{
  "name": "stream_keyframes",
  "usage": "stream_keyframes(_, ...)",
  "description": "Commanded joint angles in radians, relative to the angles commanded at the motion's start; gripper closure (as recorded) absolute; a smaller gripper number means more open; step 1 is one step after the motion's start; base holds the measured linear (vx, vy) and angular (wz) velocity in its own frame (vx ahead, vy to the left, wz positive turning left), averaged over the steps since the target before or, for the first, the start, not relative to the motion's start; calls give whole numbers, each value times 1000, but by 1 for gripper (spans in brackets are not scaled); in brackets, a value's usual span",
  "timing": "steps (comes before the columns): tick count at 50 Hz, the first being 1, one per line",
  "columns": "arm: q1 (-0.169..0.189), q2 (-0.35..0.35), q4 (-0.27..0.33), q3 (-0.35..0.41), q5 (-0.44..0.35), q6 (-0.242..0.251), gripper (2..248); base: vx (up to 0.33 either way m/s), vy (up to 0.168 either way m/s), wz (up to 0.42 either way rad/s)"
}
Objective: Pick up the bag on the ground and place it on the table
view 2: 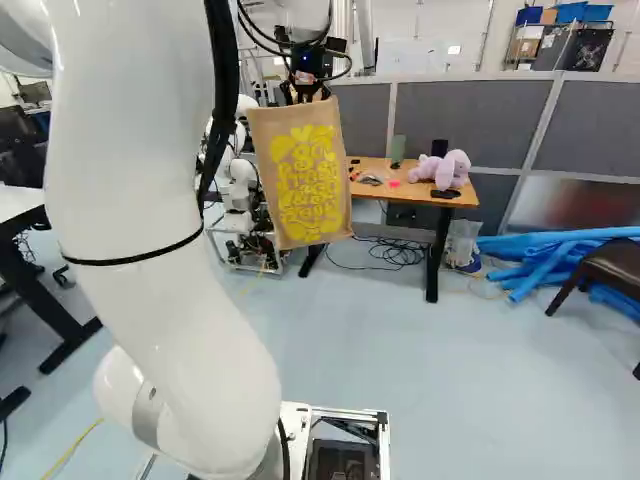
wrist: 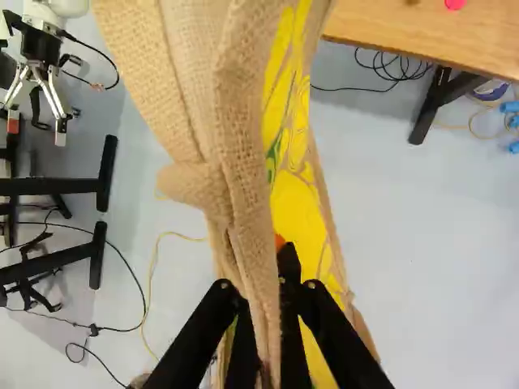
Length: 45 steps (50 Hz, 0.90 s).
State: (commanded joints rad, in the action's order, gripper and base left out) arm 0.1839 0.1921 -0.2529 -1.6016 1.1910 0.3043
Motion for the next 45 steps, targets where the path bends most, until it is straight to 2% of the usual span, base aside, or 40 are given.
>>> stream_keyframes(45, 0, 0, 0, 0, 0, 0, 229, 196, 4, 2)
